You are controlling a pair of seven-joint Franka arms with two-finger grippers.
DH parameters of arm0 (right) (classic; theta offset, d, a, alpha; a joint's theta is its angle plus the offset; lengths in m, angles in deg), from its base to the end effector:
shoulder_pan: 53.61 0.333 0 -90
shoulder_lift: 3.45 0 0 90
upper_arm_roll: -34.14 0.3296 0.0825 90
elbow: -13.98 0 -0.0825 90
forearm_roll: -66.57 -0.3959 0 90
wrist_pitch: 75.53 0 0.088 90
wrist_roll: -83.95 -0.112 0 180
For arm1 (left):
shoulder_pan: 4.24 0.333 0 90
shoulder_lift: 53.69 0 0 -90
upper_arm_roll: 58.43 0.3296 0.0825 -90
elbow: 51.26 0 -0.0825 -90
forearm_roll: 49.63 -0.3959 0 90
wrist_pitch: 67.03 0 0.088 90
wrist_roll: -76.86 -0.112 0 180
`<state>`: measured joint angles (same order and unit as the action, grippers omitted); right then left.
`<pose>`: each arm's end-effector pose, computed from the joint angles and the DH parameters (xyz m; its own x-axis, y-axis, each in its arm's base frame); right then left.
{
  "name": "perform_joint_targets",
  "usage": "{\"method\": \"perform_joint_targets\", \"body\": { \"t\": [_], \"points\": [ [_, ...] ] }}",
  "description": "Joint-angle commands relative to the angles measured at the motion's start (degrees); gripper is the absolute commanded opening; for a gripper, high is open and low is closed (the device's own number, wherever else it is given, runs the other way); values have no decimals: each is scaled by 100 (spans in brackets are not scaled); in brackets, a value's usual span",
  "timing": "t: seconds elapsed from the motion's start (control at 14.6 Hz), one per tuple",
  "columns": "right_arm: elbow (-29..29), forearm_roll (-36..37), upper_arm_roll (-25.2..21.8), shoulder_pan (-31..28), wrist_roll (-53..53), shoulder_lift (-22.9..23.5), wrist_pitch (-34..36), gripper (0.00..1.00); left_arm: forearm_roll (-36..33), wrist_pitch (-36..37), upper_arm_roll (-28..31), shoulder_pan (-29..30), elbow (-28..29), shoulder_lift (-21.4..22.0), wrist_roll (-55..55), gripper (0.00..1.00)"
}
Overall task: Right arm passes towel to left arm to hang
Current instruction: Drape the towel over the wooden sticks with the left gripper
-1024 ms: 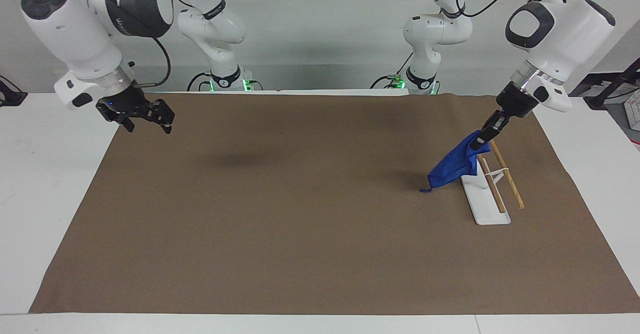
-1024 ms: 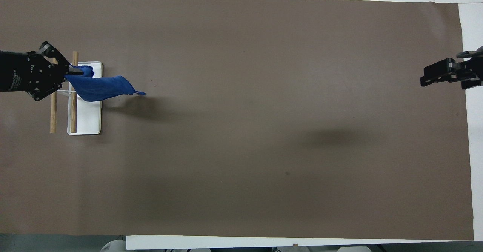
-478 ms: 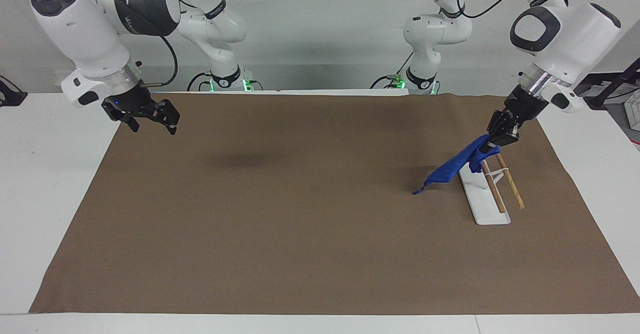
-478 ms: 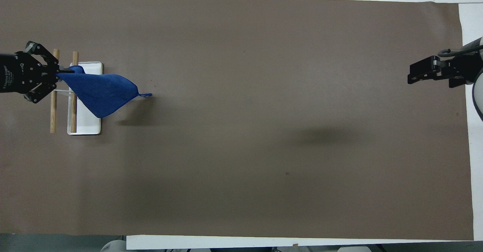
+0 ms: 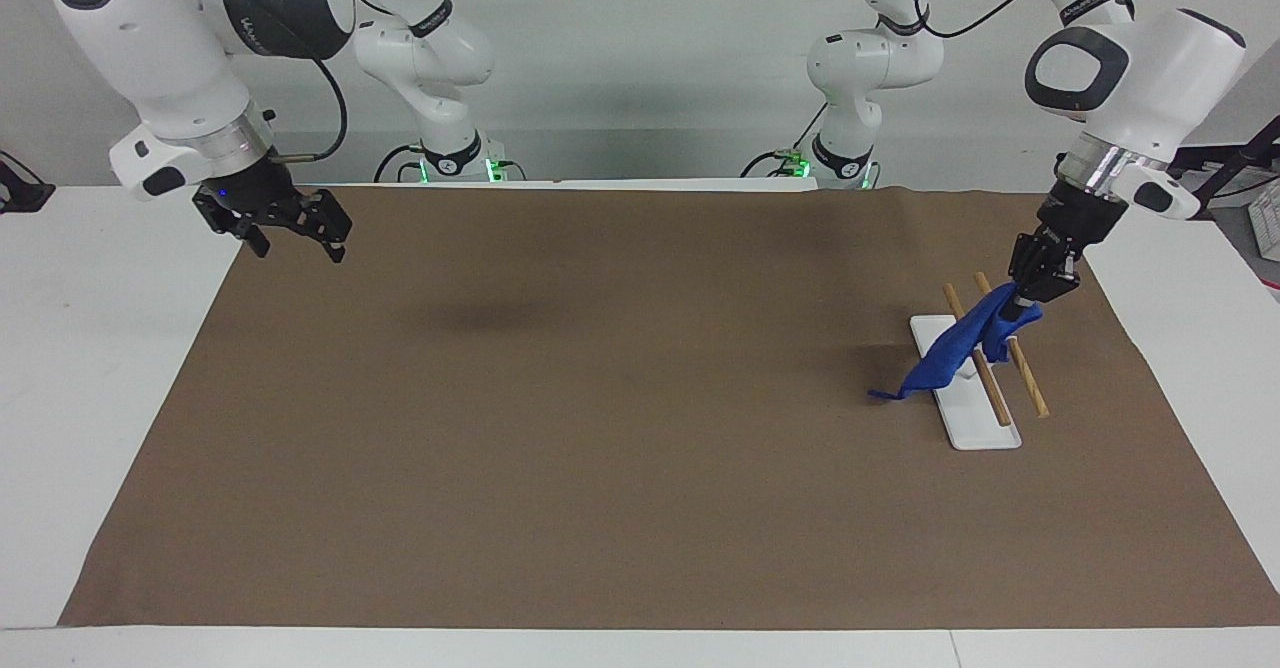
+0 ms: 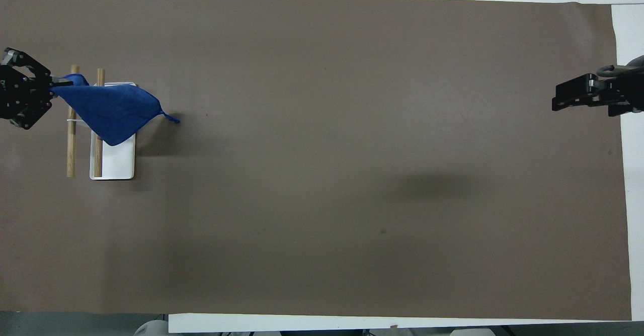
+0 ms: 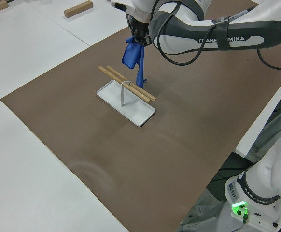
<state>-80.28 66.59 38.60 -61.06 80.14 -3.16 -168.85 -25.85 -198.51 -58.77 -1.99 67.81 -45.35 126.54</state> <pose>0.5702 -0.0299 0.5992 0.9927 -0.1184 -0.0214 -0.1184 -0.9930 0.0014 0.5561 0.0081 0.5366 0.4540 0.8863 -0.0916 0.8027 -0.3623 0.4737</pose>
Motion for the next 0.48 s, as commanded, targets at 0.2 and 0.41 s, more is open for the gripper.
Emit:
{"method": "perform_joint_targets", "body": {
  "t": [0.2, 0.41],
  "points": [
    [-137, -19, 20, -38, 39, -99, -99, 100, -40, -194, -44, 504, 143, 107, -1099, 0],
    [-137, -19, 20, -38, 56, -99, -81, 100, -49, -509, -36, 540, 134, 80, -1328, 0]
  ]
}}
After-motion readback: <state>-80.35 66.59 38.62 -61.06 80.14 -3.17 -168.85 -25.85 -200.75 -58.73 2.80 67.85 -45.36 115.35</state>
